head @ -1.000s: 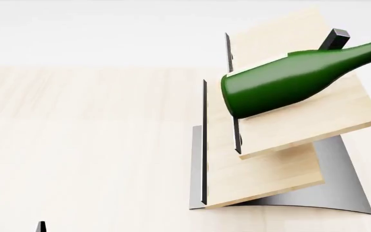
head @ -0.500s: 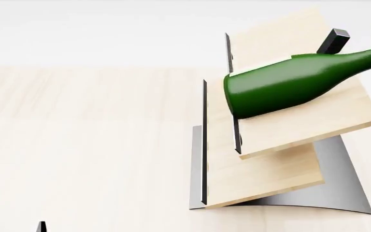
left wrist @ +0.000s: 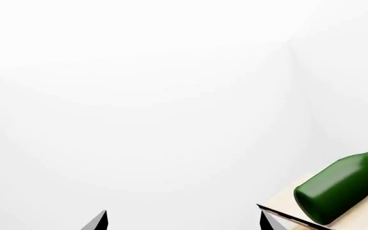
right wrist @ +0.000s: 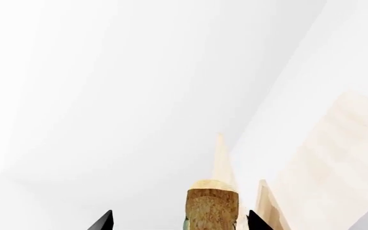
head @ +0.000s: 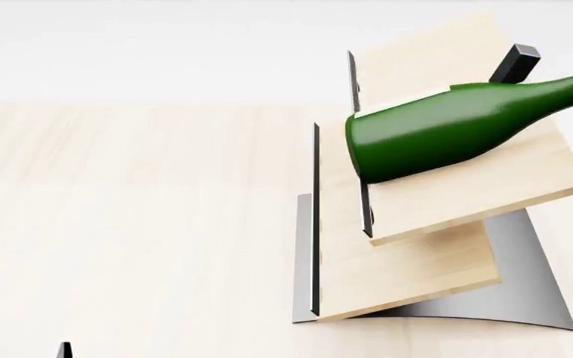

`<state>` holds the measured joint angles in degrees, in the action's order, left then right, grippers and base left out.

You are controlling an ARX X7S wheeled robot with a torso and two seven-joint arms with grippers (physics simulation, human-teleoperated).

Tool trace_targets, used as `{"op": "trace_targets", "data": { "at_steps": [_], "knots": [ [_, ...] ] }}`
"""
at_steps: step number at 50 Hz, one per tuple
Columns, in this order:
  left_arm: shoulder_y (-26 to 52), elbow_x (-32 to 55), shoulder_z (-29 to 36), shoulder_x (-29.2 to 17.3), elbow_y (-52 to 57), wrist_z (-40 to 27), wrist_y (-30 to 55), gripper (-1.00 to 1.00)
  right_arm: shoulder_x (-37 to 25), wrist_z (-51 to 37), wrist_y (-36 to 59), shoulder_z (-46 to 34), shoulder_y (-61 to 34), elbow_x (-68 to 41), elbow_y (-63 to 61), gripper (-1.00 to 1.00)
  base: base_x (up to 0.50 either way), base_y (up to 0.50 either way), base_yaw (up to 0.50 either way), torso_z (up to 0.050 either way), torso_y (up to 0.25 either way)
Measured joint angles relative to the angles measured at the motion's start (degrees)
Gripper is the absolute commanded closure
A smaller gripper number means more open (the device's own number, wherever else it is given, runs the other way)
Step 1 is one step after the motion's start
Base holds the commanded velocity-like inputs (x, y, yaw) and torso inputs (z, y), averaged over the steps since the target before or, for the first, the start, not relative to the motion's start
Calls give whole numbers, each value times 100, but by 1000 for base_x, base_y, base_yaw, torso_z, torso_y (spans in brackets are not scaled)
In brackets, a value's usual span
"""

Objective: Put the wine bottle on the wine rack.

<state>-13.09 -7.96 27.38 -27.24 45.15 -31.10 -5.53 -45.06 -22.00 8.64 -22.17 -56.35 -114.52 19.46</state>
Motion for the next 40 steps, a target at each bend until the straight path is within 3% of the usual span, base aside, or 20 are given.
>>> {"op": "trace_targets", "data": {
  "at_steps": [22, 40],
  "knots": [
    [27, 7, 16, -11, 16, -10, 36, -100, -192, 92, -150, 184, 310, -28, -34, -100, 0, 0, 0, 0, 0],
    [30, -13, 45, -18, -1, -28, 30, -100, -634, -78, -1182, 530, 1366, 767, -1083, -100, 0, 0, 0, 0, 0]
  ]
}}
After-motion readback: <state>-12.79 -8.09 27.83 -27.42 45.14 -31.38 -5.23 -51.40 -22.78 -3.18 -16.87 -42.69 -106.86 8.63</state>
